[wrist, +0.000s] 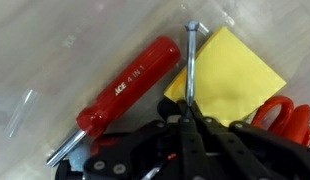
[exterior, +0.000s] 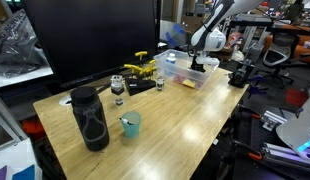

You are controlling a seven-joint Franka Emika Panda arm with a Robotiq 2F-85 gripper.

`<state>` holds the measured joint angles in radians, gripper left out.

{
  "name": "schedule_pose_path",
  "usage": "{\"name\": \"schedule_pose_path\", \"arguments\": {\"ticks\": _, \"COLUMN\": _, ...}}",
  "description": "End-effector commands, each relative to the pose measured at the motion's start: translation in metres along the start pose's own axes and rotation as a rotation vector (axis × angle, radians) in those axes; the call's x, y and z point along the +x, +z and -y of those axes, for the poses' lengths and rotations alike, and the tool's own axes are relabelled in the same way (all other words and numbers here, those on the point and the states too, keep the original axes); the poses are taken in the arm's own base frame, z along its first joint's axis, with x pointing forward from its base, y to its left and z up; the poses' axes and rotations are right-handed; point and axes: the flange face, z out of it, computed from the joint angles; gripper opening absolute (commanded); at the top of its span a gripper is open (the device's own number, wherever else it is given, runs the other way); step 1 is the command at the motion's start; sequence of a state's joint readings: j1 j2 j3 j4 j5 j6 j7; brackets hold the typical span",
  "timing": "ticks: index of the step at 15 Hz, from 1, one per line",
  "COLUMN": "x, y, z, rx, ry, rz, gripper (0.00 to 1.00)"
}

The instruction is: Pick up a bolt from the box and set it on the table

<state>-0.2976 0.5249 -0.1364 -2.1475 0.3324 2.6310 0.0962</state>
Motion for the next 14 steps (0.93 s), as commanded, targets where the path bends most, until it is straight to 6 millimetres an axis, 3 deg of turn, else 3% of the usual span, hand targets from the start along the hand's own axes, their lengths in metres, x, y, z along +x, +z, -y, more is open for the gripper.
{"name": "schedule_pose_path", "arguments": {"ticks": 1, "x": -0.004, "y": -0.011, "z": 0.001, "rx": -0.025, "ry": 0.031, "rz": -0.055, "gripper": 0.01}}
{"name": "schedule_pose_path", "arguments": {"ticks": 14, "x": -0.021, "y": -0.055, "z": 0.011, "rx": -0.032, "ry": 0.082, "rz": -0.190, "gripper": 0.01}}
